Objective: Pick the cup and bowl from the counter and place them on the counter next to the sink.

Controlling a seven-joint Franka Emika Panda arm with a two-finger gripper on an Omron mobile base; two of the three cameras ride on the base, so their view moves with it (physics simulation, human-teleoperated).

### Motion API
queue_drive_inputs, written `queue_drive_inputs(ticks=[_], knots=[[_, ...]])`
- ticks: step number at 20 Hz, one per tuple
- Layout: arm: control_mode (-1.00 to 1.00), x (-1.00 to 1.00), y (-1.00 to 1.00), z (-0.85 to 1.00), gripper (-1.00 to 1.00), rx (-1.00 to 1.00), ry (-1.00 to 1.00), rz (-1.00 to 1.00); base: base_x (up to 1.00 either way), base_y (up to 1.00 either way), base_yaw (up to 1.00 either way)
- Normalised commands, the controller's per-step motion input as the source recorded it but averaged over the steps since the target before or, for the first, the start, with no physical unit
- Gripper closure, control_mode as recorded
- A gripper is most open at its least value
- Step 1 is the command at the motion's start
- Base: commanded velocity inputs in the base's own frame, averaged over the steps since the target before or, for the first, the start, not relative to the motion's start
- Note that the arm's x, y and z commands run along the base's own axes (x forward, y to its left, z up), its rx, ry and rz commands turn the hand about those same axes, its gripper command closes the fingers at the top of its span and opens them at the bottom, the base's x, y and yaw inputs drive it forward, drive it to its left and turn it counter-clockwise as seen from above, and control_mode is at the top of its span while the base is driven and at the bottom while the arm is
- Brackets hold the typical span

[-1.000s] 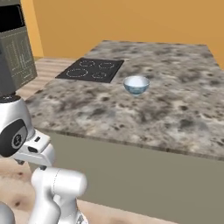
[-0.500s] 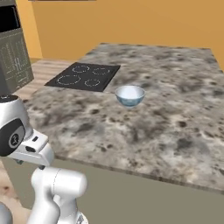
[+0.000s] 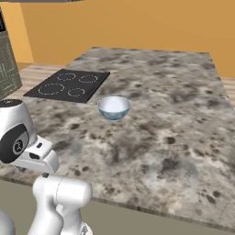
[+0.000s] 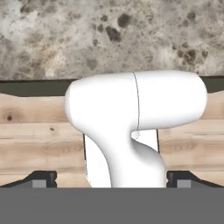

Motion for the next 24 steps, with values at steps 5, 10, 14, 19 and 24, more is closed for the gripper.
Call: queue_drive_inputs(ticks=[5, 10, 14, 19, 24], knots=[[1.00, 0.00, 0.00, 0.00, -1.00, 0.00, 0.00, 0.00, 0.28, 0.08, -0.04], [1.00, 0.00, 0.00, 0.00, -1.00, 0.00, 0.00, 0.00, 0.92, 0.00, -0.42], [1.00, 0.00, 0.00, 0.00, -1.00, 0.00, 0.00, 0.00, 0.78, -0.02, -0.62], [1.00, 0.00, 0.00, 0.00, -1.00, 0.00, 0.00, 0.00, 0.34, -0.09, -0.25], [1.00, 0.00, 0.00, 0.00, -1.00, 0.00, 0.00, 0.00, 0.00, 0.00, 0.00]])
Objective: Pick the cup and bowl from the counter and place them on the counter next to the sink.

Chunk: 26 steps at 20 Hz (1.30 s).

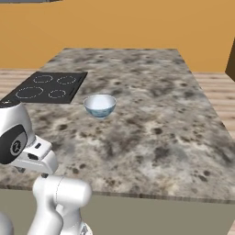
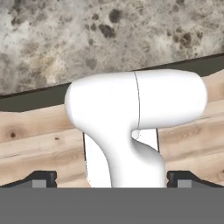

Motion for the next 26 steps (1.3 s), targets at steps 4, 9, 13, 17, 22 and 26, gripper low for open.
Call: queue_drive_inputs(ticks=[4, 9, 13, 17, 22, 26], knots=[[1.00, 0.00, 0.00, 0.00, -1.00, 0.00, 0.00, 0.00, 0.00, 0.00, 0.00], [-1.00, 0.00, 0.00, 0.00, -1.00, 0.00, 0.00, 0.00, 0.00, 0.00, 0.00], [-1.00, 0.07, 0.00, 0.00, -1.00, 0.00, 0.00, 0.01, 0.00, 0.00, 0.00], [-1.00, 0.56, -0.15, 0.07, -1.00, 0.00, 0.04, 0.15, 0.00, 0.00, 0.00], [-1.00, 0.95, -0.44, 0.10, -1.00, 0.00, 0.11, 0.21, 0.00, 0.00, 0.00], [-1.00, 1.00, -0.35, 0.28, -1.00, 0.00, 0.26, 0.08, 0.00, 0.00, 0.00]])
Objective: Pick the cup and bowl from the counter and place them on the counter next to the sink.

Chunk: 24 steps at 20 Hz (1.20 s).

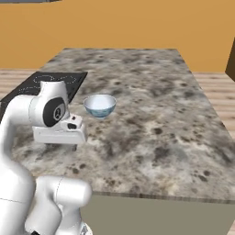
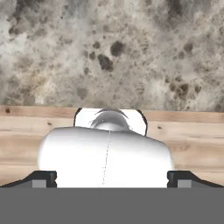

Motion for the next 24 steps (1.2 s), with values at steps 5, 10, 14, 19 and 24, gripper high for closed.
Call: queue_drive_inputs(ticks=[5, 10, 14, 19, 24], knots=[[-1.00, 1.00, -0.13, 0.22, -1.00, -0.02, 0.26, -0.03, 0.00, 0.00, 0.00], [-1.00, 1.00, 0.00, 0.02, -1.00, 0.00, 0.05, -0.07, 0.00, 0.00, 0.00], [-1.00, 1.00, 0.00, 0.00, -1.00, 0.00, 0.00, -0.09, 0.00, 0.00, 0.00], [-1.00, 0.98, 0.00, 0.00, -1.00, 0.00, -0.02, -0.09, 0.00, 0.00, 0.00], [-1.00, 0.49, 0.02, 0.00, -1.00, 0.00, 0.00, -0.02, 0.00, 0.00, 0.00]])
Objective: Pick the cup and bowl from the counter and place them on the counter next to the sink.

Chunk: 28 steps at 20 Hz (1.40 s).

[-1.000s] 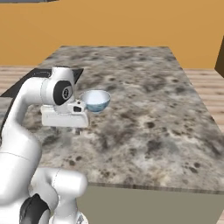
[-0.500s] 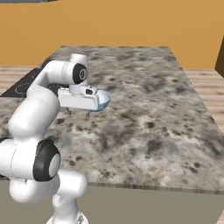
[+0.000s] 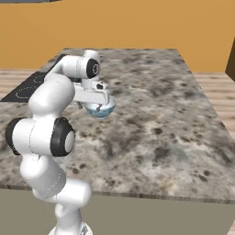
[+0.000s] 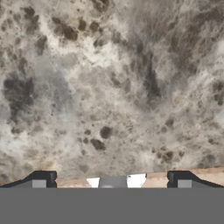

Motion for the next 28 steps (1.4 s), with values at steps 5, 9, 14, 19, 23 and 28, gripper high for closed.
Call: queue_drive_inputs(ticks=[5, 9, 14, 19, 23, 28], knots=[[-1.00, 0.26, 0.01, 0.00, -1.00, 0.00, -0.01, 0.00, 0.00, 0.00, 0.00], [-1.00, 0.50, 0.04, 0.00, -1.00, 0.00, -0.05, -0.01, 0.00, 0.00, 0.00], [-1.00, 0.82, 0.03, -0.01, -1.00, -0.02, -0.01, -0.02, 0.00, 0.00, 0.00], [-1.00, 1.00, 0.00, -0.23, -1.00, -0.02, 0.00, 0.00, 0.00, 0.00, 0.00], [-1.00, 1.00, 0.00, -0.34, -1.00, 0.00, 0.00, 0.00, 0.00, 0.00, 0.00], [-1.00, 0.93, 0.00, -0.19, -1.00, -0.01, 0.00, -0.01, 0.00, 0.00, 0.00]])
